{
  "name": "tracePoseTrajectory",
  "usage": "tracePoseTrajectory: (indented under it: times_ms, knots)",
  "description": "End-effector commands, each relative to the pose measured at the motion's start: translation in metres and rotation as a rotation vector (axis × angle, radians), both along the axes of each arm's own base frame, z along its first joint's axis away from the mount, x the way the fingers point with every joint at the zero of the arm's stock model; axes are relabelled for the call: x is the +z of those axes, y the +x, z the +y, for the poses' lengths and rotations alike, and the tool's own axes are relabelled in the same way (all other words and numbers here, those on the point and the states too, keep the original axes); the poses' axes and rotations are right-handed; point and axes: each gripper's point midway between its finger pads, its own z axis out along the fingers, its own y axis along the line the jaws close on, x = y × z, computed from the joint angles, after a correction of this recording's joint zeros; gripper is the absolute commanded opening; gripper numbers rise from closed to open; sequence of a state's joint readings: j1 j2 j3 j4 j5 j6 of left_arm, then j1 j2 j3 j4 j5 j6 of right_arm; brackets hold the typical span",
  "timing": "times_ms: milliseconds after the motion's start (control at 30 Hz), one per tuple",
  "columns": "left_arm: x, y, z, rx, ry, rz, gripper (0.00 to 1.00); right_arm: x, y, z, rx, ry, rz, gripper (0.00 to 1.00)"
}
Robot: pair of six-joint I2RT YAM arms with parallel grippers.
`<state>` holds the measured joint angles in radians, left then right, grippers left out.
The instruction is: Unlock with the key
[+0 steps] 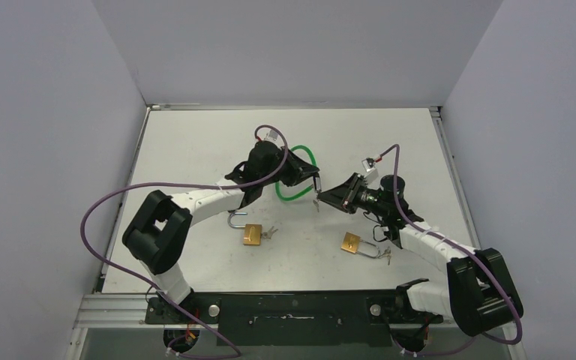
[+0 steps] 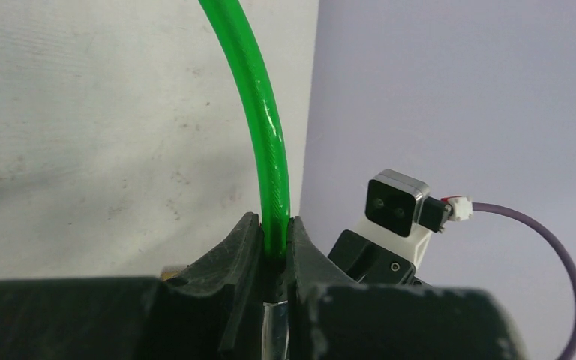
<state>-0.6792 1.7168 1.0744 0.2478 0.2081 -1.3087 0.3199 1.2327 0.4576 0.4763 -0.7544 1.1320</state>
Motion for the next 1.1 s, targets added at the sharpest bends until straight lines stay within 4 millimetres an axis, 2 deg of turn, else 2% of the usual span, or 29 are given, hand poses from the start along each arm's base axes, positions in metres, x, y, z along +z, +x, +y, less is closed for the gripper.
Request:
tracePoseTrajectory:
  times_ms: [0, 200, 333, 567, 733, 867, 900, 1000, 1067]
  knots:
    - [0.071, -0.044, -0.031, -0.203, -0.245, -0.058, 0.0, 0.074, 0.003, 0.001, 0.002, 0.185, -0.228, 0.0]
    - [0.094, -0.048, -0.027, -0.193, -0.337, -0.079, 0.0, 0.096, -0.009, -0.001, 0.021, 0.3, -0.235, 0.0]
    - [0.137, -0.054, -0.015, -0.147, -0.537, -0.105, 0.0, 0.129, -0.012, -0.003, 0.026, 0.406, -0.276, 0.0]
    - [0.173, -0.064, -0.009, -0.17, -0.689, -0.125, 0.0, 0.175, -0.016, -0.003, 0.088, 0.58, -0.326, 0.0]
    - [0.187, -0.067, -0.005, -0.17, -0.771, -0.134, 0.0, 0.19, -0.025, -0.007, 0.127, 0.673, -0.357, 0.0]
    - [0.204, -0.067, -0.004, -0.172, -0.797, -0.165, 0.0, 0.193, -0.035, -0.011, 0.154, 0.675, -0.43, 0.0]
    - [0.206, -0.066, -0.004, -0.171, -0.788, -0.17, 0.0, 0.189, -0.034, -0.011, 0.148, 0.653, -0.441, 0.07]
    - [0.207, -0.065, -0.003, -0.16, -0.759, -0.18, 0.0, 0.173, -0.024, -0.014, 0.102, 0.54, -0.461, 0.46]
    - [0.205, -0.062, -0.001, -0.148, -0.743, -0.18, 0.0, 0.161, -0.018, -0.016, 0.064, 0.439, -0.48, 0.57]
